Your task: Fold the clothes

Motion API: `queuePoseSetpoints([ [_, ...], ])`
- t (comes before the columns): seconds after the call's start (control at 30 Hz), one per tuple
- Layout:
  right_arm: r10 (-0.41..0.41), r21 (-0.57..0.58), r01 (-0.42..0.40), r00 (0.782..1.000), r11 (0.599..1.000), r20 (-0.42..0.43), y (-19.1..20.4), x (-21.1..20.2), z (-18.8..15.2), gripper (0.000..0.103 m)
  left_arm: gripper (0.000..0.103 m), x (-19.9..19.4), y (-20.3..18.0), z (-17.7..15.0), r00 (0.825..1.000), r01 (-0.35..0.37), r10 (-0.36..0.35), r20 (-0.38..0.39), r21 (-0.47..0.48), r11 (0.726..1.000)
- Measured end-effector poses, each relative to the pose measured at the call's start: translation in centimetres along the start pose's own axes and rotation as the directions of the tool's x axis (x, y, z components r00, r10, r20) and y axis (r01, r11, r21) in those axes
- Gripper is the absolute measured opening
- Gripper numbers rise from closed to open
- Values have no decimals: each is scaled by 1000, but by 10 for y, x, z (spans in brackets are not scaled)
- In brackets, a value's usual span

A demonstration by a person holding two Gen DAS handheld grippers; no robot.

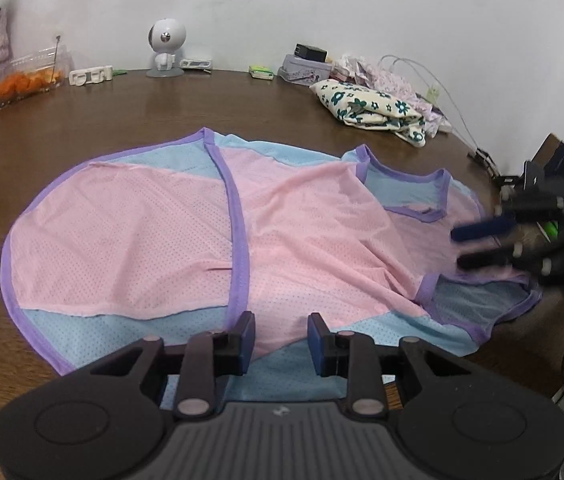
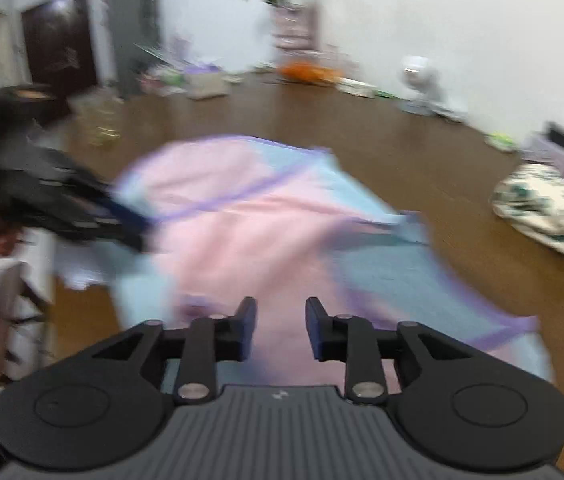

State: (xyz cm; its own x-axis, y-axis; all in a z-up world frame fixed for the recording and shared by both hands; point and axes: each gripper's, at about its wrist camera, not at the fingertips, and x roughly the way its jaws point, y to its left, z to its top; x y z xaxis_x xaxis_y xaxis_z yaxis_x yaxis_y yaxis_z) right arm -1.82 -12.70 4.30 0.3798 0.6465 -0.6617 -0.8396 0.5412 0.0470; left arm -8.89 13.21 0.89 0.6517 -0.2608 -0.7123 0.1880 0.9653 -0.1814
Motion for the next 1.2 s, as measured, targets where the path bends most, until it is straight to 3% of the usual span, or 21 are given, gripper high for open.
queuePoseSetpoints([
  [0.03,0,-2,0,1000,1000,-1,9,3,-3,27,7,0,0,0,1000,-6,6,-3,0,1000],
  [0.07,-2,7,2,1000,1000,-11,13,7,-6,20,0,0,1,-1,1000,-11,11,-5,0,1000],
  [0.1,-4,23,5,1000,1000,-26,14,12,-11,12,0,0,2,-1,1000,-18,18,-5,0,1000],
  [0.23,-21,129,20,1000,991,2,20,3,-22,14,5,-13,9,-4,1000,-15,15,12,0,1000],
  [0.3,19,181,-30,998,983,64,32,-7,-24,35,16,-17,11,-7,1000,5,-5,10,-6,1000],
  [0.37,28,228,-49,995,973,92,42,-6,-25,39,27,-16,12,-8,1000,16,-16,2,-10,1000],
  [0.43,-14,275,-4,998,961,63,44,6,-24,38,23,-15,11,-9,1000,13,-13,4,5,1000],
  [0.47,-42,305,28,998,952,38,44,14,-24,34,1,-14,10,-9,1000,12,-12,4,21,1000],
  [0.53,-63,315,50,998,948,30,46,19,-23,14,0,-16,12,-11,1000,8,-8,13,31,999],
  [0.6,-55,320,39,997,947,44,49,17,-22,3,0,-22,20,-13,999,-11,10,34,19,1000],
  [0.77,-12,314,-23,994,949,108,60,0,-19,4,0,-37,38,-13,999,-4,5,52,-24,1000],
  [0.83,-27,288,2,996,958,83,67,0,-20,10,5,-38,38,-13,999,21,-20,36,-23,1000],
  [0.9,-72,267,53,995,962,63,72,3,-24,30,20,-37,33,-13,999,47,-46,24,-19,999],
  [0.93,-86,268,66,994,961,67,73,2,-26,36,30,-35,30,-13,998,52,-52,18,-10,999],
  [0.97,-96,273,72,993,959,75,73,0,-28,38,36,-33,27,-14,999,45,-45,13,7,999],
  [1.0,-101,280,75,992,957,80,73,-1,-30,38,36,-31,25,-14,999,35,-35,7,19,999],
  [1.03,-105,287,77,991,955,84,72,-2,-31,38,32,-29,24,-15,1000,28,-28,2,31,999],
  [1.1,-105,297,76,991,952,82,72,0,-33,35,5,-26,21,-16,1000,18,-18,-4,57,998],
  [1.13,-103,296,77,992,952,76,72,1,-34,30,1,-26,20,-17,1000,15,-15,-4,68,998],
  [1.17,-102,295,77,992,952,69,72,2,-34,16,1,-27,20,-17,1000,10,-10,1,75,997],
  [1.2,-104,292,82,993,953,62,73,3,-35,9,1,-29,21,-17,1000,0,-1,9,80,997],
])
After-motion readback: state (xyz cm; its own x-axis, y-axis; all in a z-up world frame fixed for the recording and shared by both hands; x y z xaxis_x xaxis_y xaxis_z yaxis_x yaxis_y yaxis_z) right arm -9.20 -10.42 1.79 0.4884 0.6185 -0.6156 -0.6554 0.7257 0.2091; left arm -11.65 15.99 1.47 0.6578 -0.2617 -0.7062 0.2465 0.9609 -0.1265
